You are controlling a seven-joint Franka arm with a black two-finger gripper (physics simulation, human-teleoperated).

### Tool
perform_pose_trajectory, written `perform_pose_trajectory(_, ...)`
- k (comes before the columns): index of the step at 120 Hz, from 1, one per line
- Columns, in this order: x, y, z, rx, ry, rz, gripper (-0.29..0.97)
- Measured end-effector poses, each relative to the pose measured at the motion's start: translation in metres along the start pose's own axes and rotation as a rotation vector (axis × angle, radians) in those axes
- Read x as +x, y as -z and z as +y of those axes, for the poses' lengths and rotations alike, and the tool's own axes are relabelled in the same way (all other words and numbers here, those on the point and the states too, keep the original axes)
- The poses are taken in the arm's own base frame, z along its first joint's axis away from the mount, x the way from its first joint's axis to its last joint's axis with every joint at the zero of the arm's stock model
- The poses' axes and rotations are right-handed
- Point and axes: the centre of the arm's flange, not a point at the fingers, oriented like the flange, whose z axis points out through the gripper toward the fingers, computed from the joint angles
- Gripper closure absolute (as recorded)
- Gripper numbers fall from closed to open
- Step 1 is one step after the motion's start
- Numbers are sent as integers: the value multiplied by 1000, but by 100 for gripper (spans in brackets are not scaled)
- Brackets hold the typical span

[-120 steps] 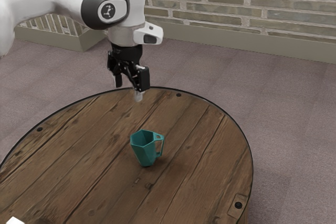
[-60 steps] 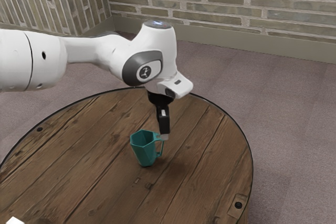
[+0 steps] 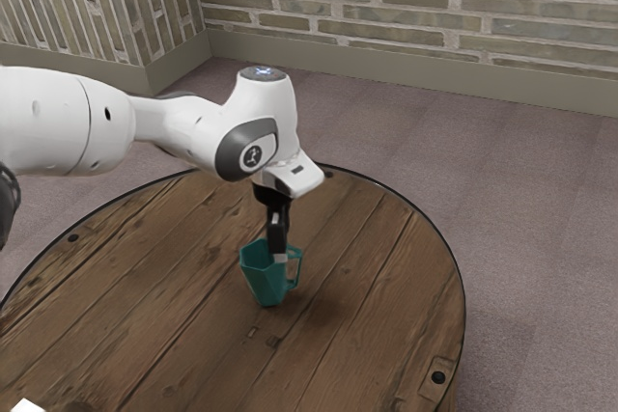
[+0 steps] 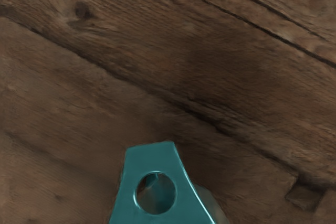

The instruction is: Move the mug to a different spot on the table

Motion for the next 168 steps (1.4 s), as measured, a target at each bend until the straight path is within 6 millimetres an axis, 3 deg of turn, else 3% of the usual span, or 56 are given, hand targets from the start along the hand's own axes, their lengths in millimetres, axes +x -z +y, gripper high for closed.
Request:
perform_pose_trajectory(12,2,-5,-8,-2,-12,15,0)
perform_pose_trajectory(36,-11,-26,-23,-57,30,43,0)
perform_pose_trajectory(49,2,-18,-30,-47,10,66,0)
perform_pose_trajectory(77,4,-43,-31,-82,-10,44,0)
perform_pose_trajectory(132,8,-71,-28,-110,-39,21,0)
perform_pose_trajectory(168,10,-71,-28,-103,-45,25,33)
